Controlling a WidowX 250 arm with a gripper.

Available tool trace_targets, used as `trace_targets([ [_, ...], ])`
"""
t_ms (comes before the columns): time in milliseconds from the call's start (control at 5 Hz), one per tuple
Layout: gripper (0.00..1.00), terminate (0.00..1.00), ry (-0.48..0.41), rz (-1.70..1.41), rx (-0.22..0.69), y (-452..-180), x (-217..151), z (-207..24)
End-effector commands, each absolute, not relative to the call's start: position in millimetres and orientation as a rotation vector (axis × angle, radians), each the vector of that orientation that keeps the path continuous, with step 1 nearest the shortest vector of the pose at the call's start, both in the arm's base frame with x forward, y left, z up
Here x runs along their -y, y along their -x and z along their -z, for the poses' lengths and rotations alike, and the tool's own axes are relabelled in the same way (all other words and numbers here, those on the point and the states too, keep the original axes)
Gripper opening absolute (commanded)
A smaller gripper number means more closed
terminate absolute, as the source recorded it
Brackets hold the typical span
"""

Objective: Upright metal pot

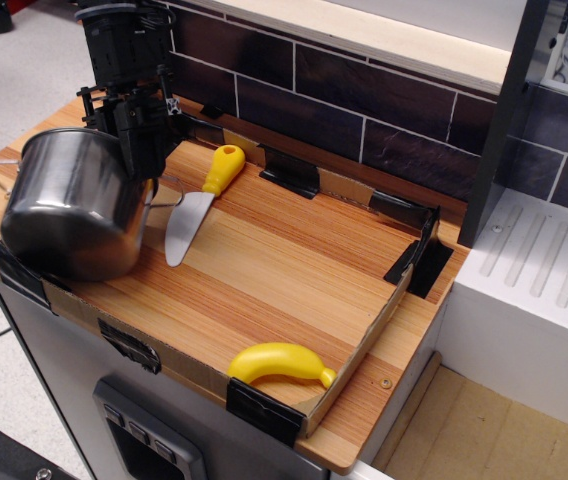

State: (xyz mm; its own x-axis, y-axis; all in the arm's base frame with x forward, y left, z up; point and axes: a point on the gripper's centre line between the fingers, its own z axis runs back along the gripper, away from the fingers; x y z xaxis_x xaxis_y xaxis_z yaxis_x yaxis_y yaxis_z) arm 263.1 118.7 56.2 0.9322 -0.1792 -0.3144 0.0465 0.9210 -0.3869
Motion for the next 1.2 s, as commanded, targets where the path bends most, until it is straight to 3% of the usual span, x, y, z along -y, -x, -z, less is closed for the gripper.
trace_targets([
  [0, 0.0, 0.0, 0.166, 0.116, -0.128, -259, -127, -103],
  [200, 0.0, 0.0, 0.097, 0.071, 0.021, -260, -125, -117],
  [600, 0.0, 0.0, -0.007, -0.012, 0.388, -277, -82, -131],
  [800, 0.0, 0.0, -0.029, -0.061, 0.516, -295, -50, -139],
  [1000, 0.0, 0.0, -0.045, -0.071, 0.568, -312, -20, -139],
])
